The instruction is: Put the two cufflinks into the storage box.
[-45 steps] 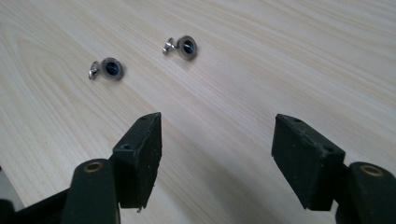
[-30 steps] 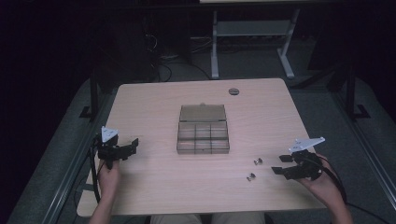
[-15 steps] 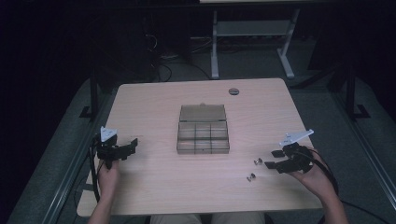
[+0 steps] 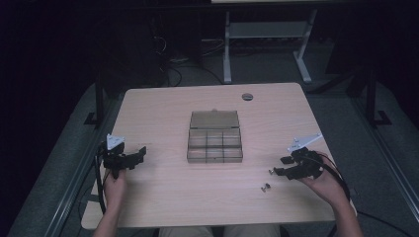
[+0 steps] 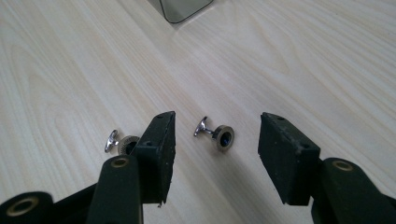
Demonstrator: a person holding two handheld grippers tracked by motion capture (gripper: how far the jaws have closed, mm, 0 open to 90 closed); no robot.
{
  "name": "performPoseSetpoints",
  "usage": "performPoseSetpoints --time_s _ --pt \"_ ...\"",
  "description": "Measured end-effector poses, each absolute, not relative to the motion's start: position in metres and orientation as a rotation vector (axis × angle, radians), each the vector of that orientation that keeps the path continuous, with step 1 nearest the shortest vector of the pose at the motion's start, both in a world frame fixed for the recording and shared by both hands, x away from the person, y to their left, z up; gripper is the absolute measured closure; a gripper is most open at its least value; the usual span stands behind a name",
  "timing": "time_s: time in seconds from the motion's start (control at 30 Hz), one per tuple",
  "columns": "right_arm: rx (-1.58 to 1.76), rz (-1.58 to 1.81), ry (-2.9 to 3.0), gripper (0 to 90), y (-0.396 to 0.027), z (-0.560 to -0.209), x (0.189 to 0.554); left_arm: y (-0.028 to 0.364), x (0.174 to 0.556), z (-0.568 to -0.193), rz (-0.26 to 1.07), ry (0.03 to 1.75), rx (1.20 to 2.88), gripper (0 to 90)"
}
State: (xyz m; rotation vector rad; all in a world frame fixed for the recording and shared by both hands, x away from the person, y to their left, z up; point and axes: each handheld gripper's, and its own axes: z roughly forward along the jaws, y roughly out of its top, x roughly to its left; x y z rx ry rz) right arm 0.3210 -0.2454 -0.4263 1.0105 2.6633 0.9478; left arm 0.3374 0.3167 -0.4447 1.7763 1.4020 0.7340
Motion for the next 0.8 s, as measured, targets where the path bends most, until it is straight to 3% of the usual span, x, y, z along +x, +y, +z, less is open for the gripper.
performPoseSetpoints --time_s 0.8 --pt "1.085 0.854 2.637 60.3 -0.238 -0.444 0.322 0.315 0.338 -0.445 0.733 1.399 1.780 12.8"
